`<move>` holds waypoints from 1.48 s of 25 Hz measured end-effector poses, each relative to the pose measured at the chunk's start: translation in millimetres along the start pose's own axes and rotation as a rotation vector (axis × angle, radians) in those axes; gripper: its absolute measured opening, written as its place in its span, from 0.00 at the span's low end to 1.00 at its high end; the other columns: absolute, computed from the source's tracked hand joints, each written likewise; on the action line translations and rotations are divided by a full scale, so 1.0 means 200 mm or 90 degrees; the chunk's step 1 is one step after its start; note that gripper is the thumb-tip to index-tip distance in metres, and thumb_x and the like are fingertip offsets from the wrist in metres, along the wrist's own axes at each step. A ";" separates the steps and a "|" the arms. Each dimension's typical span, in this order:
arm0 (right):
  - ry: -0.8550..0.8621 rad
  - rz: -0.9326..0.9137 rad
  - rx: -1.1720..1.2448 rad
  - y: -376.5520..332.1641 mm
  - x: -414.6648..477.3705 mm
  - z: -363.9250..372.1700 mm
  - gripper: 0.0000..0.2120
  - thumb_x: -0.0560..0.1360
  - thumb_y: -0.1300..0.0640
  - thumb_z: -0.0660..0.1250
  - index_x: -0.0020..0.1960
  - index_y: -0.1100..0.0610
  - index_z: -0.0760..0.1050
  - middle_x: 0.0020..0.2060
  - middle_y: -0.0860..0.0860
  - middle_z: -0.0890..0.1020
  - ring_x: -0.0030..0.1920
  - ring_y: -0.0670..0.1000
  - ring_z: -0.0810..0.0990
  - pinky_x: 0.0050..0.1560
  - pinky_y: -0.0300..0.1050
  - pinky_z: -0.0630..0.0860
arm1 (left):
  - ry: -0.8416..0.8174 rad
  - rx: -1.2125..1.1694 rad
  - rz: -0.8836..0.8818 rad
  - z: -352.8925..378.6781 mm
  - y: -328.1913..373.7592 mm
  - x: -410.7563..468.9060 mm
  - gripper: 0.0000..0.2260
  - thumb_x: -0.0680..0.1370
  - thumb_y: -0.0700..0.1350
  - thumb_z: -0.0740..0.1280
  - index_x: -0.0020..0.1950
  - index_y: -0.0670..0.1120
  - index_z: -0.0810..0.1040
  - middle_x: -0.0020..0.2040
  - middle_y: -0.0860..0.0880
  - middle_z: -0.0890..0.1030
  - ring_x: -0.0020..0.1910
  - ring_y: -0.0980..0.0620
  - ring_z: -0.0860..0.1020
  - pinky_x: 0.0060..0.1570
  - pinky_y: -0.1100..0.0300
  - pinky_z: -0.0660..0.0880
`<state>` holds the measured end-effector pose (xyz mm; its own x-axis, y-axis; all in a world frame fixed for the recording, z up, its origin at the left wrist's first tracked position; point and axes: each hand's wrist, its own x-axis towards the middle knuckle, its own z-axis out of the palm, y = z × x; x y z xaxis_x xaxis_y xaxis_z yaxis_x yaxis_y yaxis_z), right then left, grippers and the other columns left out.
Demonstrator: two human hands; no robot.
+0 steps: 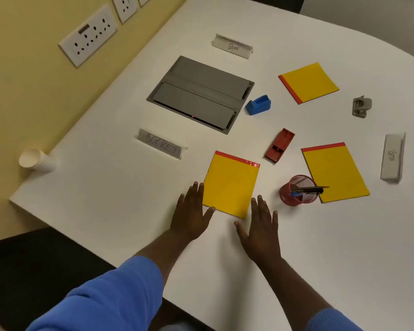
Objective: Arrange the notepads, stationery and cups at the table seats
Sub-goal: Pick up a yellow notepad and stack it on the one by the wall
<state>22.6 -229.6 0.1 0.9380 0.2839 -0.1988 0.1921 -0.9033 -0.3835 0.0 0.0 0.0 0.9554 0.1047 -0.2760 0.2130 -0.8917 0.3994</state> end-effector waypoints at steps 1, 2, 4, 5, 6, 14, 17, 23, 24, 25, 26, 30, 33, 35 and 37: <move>-0.007 0.012 0.006 -0.02 0.04 0.02 0.40 0.80 0.33 0.54 0.83 0.51 0.47 0.83 0.51 0.49 0.82 0.52 0.48 0.79 0.53 0.36 | -0.011 -0.030 -0.015 0.01 -0.02 0.04 0.39 0.80 0.68 0.46 0.83 0.48 0.40 0.84 0.46 0.47 0.83 0.47 0.49 0.80 0.48 0.49; -0.013 0.032 0.012 -0.03 0.08 0.04 0.40 0.80 0.33 0.53 0.83 0.51 0.47 0.83 0.52 0.50 0.82 0.53 0.50 0.79 0.53 0.36 | -0.018 -0.054 -0.041 0.01 -0.03 0.08 0.39 0.80 0.67 0.50 0.83 0.47 0.41 0.84 0.45 0.50 0.83 0.46 0.52 0.80 0.49 0.52; -0.044 0.076 0.028 -0.06 0.14 0.05 0.40 0.79 0.32 0.51 0.83 0.53 0.47 0.82 0.54 0.53 0.82 0.55 0.52 0.79 0.54 0.35 | -0.048 -0.081 -0.094 -0.01 -0.03 0.15 0.39 0.82 0.64 0.56 0.83 0.46 0.43 0.83 0.43 0.54 0.81 0.44 0.57 0.78 0.49 0.57; -0.052 0.093 0.039 -0.08 0.17 0.07 0.41 0.79 0.32 0.50 0.83 0.55 0.47 0.82 0.54 0.54 0.82 0.56 0.52 0.78 0.54 0.35 | -0.058 -0.086 -0.118 -0.02 -0.02 0.19 0.39 0.82 0.62 0.58 0.83 0.45 0.44 0.83 0.43 0.55 0.80 0.43 0.59 0.77 0.49 0.59; -0.057 0.105 0.049 -0.09 0.20 0.07 0.41 0.79 0.32 0.49 0.83 0.56 0.47 0.82 0.55 0.55 0.82 0.56 0.53 0.78 0.55 0.36 | -0.062 -0.086 -0.135 -0.03 -0.01 0.22 0.38 0.83 0.61 0.59 0.83 0.45 0.44 0.82 0.42 0.56 0.79 0.42 0.61 0.75 0.49 0.61; -0.028 0.286 0.288 -0.13 0.36 0.09 0.36 0.83 0.42 0.60 0.83 0.53 0.48 0.78 0.56 0.66 0.74 0.62 0.70 0.71 0.62 0.71 | -0.064 -0.334 -0.315 -0.03 0.04 0.41 0.31 0.82 0.52 0.66 0.81 0.44 0.59 0.77 0.43 0.69 0.74 0.43 0.70 0.73 0.49 0.68; 0.012 0.367 0.346 -0.12 0.42 0.06 0.30 0.83 0.53 0.62 0.81 0.54 0.54 0.73 0.58 0.73 0.68 0.62 0.75 0.67 0.60 0.74 | -0.052 -0.388 -0.377 -0.05 0.02 0.48 0.23 0.82 0.47 0.66 0.75 0.42 0.71 0.72 0.42 0.75 0.71 0.42 0.73 0.71 0.51 0.68; 0.039 0.494 0.505 0.01 0.52 0.03 0.17 0.80 0.62 0.64 0.69 0.63 0.74 0.62 0.61 0.80 0.62 0.61 0.79 0.67 0.60 0.74 | -0.083 -0.642 -0.542 -0.03 -0.11 0.57 0.05 0.79 0.39 0.68 0.51 0.39 0.82 0.53 0.38 0.83 0.50 0.39 0.82 0.62 0.43 0.79; 0.031 0.508 0.533 0.02 0.53 0.03 0.16 0.80 0.60 0.66 0.67 0.62 0.76 0.60 0.60 0.81 0.60 0.61 0.80 0.66 0.62 0.75 | -0.093 -0.659 -0.552 -0.02 -0.12 0.58 0.04 0.79 0.39 0.69 0.50 0.38 0.81 0.51 0.37 0.82 0.47 0.40 0.81 0.61 0.43 0.79; 0.020 0.524 0.561 0.04 0.53 0.04 0.17 0.79 0.59 0.68 0.66 0.60 0.77 0.60 0.58 0.82 0.60 0.60 0.81 0.65 0.62 0.76 | -0.101 -0.674 -0.556 -0.02 -0.12 0.58 0.06 0.79 0.38 0.70 0.52 0.36 0.81 0.51 0.36 0.81 0.45 0.41 0.80 0.59 0.44 0.78; 0.011 0.536 0.591 0.06 0.53 0.03 0.16 0.78 0.58 0.70 0.66 0.59 0.78 0.60 0.57 0.82 0.59 0.59 0.81 0.64 0.62 0.77 | -0.106 -0.686 -0.553 -0.02 -0.12 0.57 0.09 0.79 0.38 0.70 0.56 0.34 0.81 0.50 0.36 0.81 0.43 0.42 0.79 0.56 0.45 0.79; 0.018 0.546 0.675 0.09 0.51 0.01 0.09 0.78 0.64 0.70 0.58 0.59 0.82 0.51 0.55 0.85 0.48 0.54 0.83 0.48 0.50 0.82 | -0.130 -0.720 -0.533 -0.05 -0.12 0.50 0.11 0.79 0.33 0.68 0.61 0.32 0.79 0.39 0.41 0.81 0.34 0.47 0.79 0.33 0.59 0.79; 0.018 0.566 0.745 0.08 0.47 -0.04 0.06 0.78 0.66 0.70 0.51 0.58 0.83 0.47 0.55 0.85 0.46 0.56 0.84 0.43 0.46 0.81 | -0.132 -0.771 -0.516 -0.06 -0.14 0.43 0.11 0.79 0.33 0.67 0.61 0.33 0.79 0.32 0.48 0.84 0.29 0.52 0.82 0.32 0.61 0.80; 0.021 0.563 0.763 0.06 0.45 -0.07 0.06 0.78 0.65 0.69 0.46 0.57 0.83 0.45 0.56 0.86 0.44 0.56 0.84 0.42 0.47 0.82 | -0.136 -0.799 -0.498 -0.09 -0.16 0.37 0.09 0.79 0.33 0.67 0.59 0.36 0.80 0.31 0.50 0.85 0.29 0.54 0.83 0.33 0.62 0.80; 0.015 0.536 0.767 0.03 0.44 -0.10 0.07 0.78 0.65 0.68 0.45 0.58 0.83 0.44 0.57 0.86 0.42 0.56 0.84 0.42 0.48 0.82 | -0.133 -0.823 -0.484 -0.12 -0.18 0.31 0.07 0.79 0.33 0.67 0.56 0.39 0.80 0.33 0.50 0.85 0.30 0.55 0.84 0.33 0.62 0.80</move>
<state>111.3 -216.5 -1.7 0.6553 -0.1944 -0.7299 -0.7421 0.0151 -0.6702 56.6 48.7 -11.3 0.5177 0.1860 -0.8351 0.7616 0.3445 0.5489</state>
